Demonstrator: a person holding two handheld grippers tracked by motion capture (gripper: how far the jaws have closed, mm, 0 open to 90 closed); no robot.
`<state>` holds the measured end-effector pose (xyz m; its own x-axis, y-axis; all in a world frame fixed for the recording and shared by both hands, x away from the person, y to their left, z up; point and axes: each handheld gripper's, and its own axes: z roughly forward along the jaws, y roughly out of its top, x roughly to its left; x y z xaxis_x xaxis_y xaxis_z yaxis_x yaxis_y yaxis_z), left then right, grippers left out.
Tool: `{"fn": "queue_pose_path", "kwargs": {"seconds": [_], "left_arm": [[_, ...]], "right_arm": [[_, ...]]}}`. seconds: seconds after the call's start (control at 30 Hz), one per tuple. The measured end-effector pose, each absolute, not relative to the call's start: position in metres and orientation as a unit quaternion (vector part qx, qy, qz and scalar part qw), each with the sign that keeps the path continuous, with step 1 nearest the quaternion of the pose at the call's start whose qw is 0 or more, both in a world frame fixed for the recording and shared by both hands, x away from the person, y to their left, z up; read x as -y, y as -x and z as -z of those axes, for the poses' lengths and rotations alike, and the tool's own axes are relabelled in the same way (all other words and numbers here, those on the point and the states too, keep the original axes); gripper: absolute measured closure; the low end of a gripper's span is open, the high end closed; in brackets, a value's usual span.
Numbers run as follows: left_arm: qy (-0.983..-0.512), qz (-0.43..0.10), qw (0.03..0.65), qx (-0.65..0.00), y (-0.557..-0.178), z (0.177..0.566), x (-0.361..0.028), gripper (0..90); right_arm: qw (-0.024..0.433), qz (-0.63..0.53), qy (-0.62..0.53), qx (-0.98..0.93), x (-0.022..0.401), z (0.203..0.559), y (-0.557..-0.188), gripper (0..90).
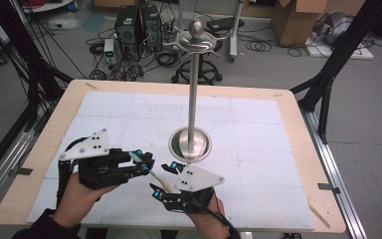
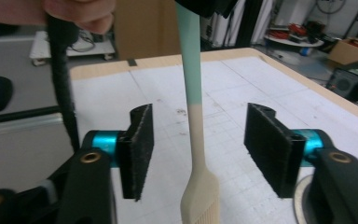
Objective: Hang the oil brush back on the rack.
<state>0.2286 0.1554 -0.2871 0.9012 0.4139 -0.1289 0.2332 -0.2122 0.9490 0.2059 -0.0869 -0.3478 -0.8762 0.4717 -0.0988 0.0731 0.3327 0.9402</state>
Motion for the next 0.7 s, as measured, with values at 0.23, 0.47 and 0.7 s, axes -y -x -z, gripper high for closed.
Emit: {"fn": "queue_pose_path", "kwargs": {"seconds": [0.23, 0.47, 0.7], "left_arm": [[-0.77, -0.071, 0.597, -0.214, -0.2276, 0.2876, -0.1501, 75.7], [-0.763, -0.076, 0.601, -0.225, -0.2271, 0.2879, -0.1488, 75.6], [-0.757, -0.071, 0.608, -0.23, -0.2285, 0.288, -0.1478, 75.5]], "right_arm": [[0.209, -0.539, -0.171, -0.798, 0.0776, 0.3505, -0.2035, 67.0], [0.234, -0.535, -0.189, -0.789, 0.0783, 0.3545, -0.2027, 80.6], [0.259, -0.529, -0.186, -0.786, 0.0772, 0.3544, -0.197, 83.0]]}}
